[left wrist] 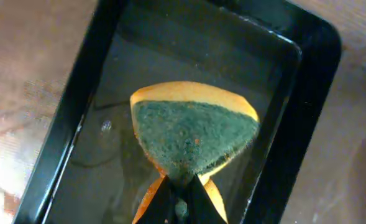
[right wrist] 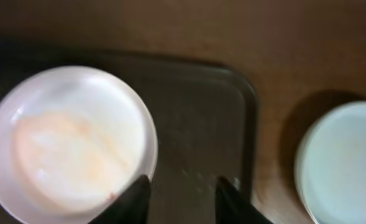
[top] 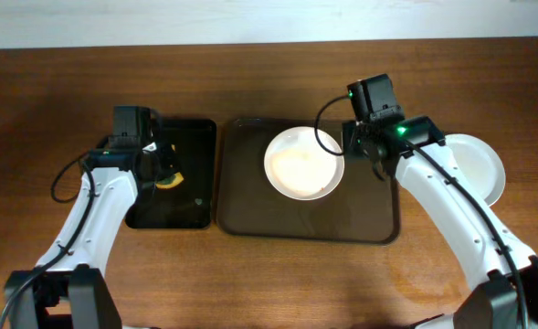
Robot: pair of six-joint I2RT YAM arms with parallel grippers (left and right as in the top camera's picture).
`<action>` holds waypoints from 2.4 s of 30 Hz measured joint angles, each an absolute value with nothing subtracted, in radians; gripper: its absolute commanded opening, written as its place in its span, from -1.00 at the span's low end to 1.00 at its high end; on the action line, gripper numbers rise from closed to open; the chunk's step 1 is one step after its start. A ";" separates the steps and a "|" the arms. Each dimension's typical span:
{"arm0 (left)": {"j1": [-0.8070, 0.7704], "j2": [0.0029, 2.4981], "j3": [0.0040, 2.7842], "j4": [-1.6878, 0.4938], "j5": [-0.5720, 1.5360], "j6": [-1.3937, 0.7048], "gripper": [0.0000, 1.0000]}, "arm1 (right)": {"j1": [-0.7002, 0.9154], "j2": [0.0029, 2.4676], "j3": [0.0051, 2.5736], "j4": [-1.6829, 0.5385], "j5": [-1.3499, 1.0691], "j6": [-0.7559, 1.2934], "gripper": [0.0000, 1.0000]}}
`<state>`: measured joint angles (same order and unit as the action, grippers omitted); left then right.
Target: Clean dirty plates on tray and stack at the side
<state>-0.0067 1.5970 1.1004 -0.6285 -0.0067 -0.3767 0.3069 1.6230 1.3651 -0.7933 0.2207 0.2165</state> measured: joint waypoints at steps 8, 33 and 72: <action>-0.007 1.782 1.074 -0.496 0.045 -0.167 -1.00 | 0.307 1.690 1.365 -0.788 0.126 0.217 -0.26; 0.030 1.884 1.084 -0.501 0.349 -0.141 -1.00 | 0.307 1.692 1.365 -0.826 0.103 0.217 -0.42; -0.094 1.797 1.326 -0.868 0.070 -0.139 0.99 | 0.134 2.018 1.374 -0.801 -0.286 0.202 -0.92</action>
